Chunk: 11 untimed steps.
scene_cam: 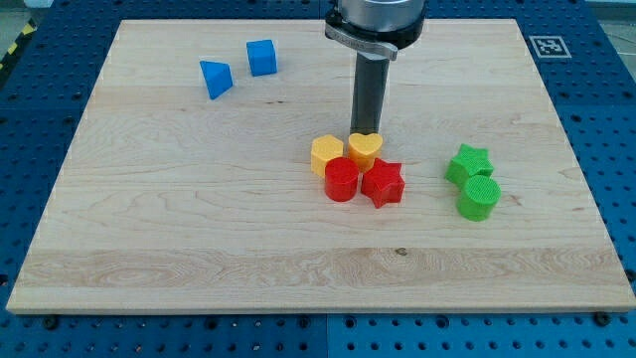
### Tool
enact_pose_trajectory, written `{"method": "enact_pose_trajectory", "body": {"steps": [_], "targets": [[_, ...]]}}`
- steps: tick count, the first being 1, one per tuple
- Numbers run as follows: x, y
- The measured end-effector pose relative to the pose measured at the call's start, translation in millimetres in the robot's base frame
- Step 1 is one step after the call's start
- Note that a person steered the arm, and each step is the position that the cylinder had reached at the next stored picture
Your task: Move the arm to the top of the green star
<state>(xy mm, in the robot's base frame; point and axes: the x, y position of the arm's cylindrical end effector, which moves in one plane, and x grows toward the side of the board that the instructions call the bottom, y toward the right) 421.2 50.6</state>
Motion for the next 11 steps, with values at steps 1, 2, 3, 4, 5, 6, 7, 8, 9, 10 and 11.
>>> {"method": "enact_pose_trajectory", "body": {"steps": [1,2,3,4,5,6,7,8,9,10,11], "targets": [[-3.4,0.0],[-12.5,5.8],[-12.5,15.6],[-25.2,16.8],[-28.9,23.9],[-28.9,53.3],[-28.8,80.5],[-27.9,117.4],[-6.1,139.2],[-1.0,141.0],[-1.0,128.8]]}}
